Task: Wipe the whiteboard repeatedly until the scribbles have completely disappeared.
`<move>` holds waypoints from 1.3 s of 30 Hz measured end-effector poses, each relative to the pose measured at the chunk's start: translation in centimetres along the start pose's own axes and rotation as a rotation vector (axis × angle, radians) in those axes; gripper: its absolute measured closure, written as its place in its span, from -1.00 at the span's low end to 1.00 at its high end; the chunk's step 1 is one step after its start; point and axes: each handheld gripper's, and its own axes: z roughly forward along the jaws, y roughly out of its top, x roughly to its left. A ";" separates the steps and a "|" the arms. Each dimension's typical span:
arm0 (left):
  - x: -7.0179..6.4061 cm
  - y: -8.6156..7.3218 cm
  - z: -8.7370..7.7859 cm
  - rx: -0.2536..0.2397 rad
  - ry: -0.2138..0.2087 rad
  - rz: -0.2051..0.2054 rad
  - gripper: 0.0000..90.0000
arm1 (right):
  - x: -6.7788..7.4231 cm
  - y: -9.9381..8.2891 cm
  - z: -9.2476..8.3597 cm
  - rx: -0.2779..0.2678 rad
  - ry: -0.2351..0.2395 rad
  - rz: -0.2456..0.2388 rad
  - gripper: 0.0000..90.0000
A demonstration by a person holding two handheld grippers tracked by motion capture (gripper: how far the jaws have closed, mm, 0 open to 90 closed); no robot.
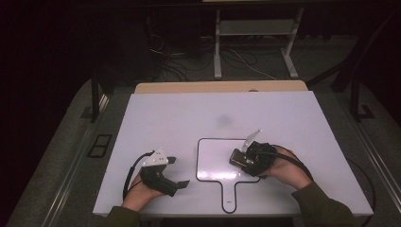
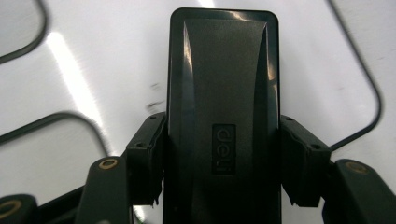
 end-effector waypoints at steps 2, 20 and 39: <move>0.0 0.0 0.0 -0.001 0.000 -0.001 -1.00 | 0.6 -0.3 -0.2 0.005 -0.003 -0.024 -0.14; 0.0 0.0 0.0 -0.001 -0.001 -0.004 -1.00 | -2.6 0.2 0.3 0.010 -0.028 0.059 -0.14; -0.1 0.0 0.1 -0.001 -0.002 -0.002 -1.00 | -2.4 0.0 0.3 -0.002 0.008 0.069 -0.14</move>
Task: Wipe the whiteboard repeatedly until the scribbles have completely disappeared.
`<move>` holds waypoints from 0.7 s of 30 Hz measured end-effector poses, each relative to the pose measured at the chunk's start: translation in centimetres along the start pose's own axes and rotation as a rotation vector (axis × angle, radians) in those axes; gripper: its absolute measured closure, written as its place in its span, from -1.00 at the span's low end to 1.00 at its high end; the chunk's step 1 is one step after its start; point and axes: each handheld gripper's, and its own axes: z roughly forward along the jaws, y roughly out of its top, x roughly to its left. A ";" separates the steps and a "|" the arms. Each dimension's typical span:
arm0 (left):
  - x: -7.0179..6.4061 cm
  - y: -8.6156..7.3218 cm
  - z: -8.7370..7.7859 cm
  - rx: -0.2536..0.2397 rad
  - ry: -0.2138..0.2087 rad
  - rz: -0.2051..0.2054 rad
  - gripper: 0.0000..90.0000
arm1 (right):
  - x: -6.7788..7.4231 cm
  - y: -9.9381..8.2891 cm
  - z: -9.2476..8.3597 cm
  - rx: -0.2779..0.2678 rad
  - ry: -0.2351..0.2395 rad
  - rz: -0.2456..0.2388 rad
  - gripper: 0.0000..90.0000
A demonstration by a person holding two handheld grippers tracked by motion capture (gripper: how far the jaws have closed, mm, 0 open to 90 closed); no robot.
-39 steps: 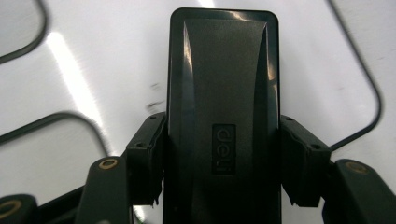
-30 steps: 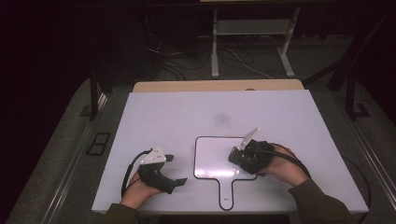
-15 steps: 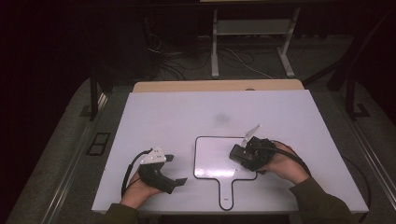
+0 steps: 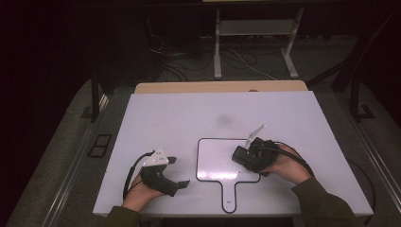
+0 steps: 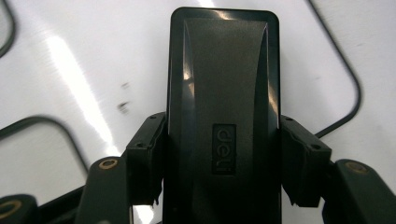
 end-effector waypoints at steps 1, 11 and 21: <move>0.0 0.0 0.0 0.000 0.000 0.000 -1.00 | 0.0 0.1 0.0 0.000 0.005 0.006 -0.14; -0.1 0.0 0.1 0.003 -0.002 0.002 -1.00 | 2.9 1.5 0.5 0.002 0.034 -0.090 -0.14; 0.0 0.0 -0.1 -0.002 0.001 0.004 -1.00 | 2.5 1.8 0.6 0.006 0.016 -0.070 -0.14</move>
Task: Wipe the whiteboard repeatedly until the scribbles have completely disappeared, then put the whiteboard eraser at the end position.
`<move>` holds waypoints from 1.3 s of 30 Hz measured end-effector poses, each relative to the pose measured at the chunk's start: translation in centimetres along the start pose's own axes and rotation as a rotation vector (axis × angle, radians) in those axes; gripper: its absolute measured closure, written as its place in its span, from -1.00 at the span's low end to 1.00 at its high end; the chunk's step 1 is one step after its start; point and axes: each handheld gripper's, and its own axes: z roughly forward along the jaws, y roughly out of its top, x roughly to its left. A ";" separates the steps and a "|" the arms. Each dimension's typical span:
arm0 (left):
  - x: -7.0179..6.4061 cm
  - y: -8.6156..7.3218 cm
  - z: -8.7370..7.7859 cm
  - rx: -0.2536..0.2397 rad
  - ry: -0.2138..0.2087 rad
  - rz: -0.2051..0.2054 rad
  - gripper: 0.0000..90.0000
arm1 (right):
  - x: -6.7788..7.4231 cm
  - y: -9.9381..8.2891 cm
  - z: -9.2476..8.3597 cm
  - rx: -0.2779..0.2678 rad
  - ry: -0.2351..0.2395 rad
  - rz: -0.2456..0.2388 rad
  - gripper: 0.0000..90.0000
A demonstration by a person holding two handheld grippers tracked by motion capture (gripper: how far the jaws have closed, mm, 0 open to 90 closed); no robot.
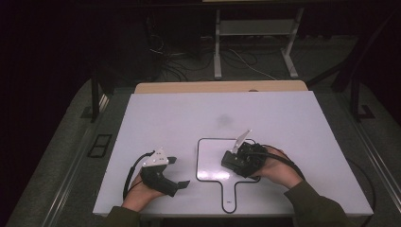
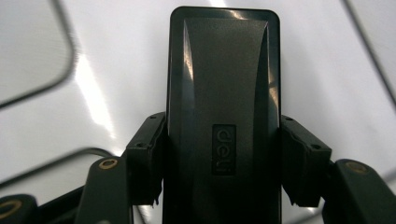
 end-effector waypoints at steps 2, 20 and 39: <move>0.0 0.0 0.0 0.001 -0.001 -0.001 -1.00 | -0.7 -0.4 -0.1 -0.004 0.002 0.022 -0.14; 0.0 0.0 0.0 0.000 -0.001 0.002 -1.00 | -1.7 -1.2 -0.7 -0.067 0.035 0.067 -0.14; 0.1 0.0 0.1 0.002 -0.004 0.000 -1.00 | -5.2 -0.8 -2.6 -0.187 0.039 0.185 -0.14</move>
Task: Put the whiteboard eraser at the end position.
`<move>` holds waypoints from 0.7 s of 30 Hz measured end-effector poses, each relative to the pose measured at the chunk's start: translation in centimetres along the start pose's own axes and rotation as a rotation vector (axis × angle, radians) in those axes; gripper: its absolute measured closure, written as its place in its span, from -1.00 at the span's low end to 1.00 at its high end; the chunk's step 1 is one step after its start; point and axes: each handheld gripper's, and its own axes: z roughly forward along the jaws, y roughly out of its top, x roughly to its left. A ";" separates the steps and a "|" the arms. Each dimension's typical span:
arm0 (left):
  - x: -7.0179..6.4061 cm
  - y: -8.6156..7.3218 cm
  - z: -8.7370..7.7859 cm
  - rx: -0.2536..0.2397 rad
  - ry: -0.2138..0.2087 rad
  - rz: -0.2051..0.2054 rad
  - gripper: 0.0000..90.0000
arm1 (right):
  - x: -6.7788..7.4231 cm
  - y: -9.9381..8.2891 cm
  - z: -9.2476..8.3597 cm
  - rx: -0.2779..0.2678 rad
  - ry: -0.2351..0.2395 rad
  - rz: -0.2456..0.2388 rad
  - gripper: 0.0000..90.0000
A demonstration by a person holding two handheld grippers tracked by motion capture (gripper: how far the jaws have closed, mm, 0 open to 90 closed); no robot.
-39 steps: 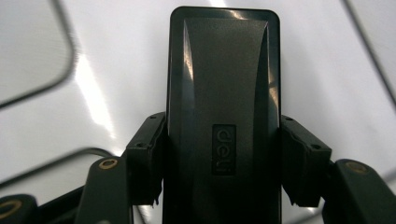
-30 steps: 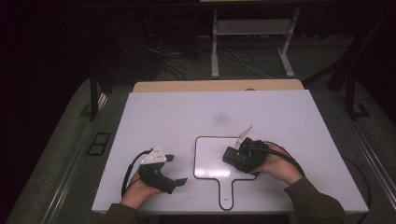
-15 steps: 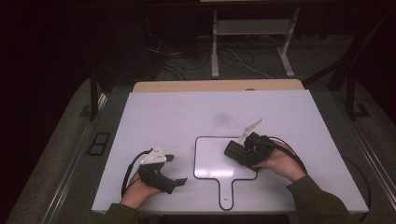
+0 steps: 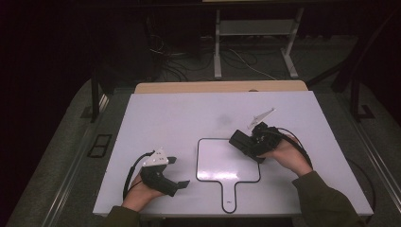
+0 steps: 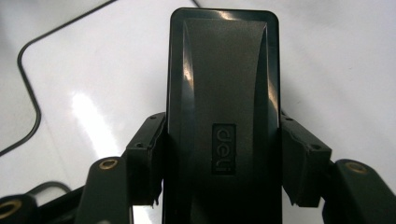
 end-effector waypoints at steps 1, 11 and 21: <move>0.0 0.0 0.0 -0.001 -0.001 -0.003 -1.00 | -0.2 0.1 0.0 -0.006 -0.001 -0.002 -0.14; 0.0 0.0 0.0 -0.005 0.001 0.002 -1.00 | -1.9 1.7 0.1 -0.026 -0.013 0.038 -0.14; -0.1 0.0 0.0 -0.005 -0.007 0.005 -1.00 | -3.9 4.5 1.6 -0.019 -0.036 0.050 -0.14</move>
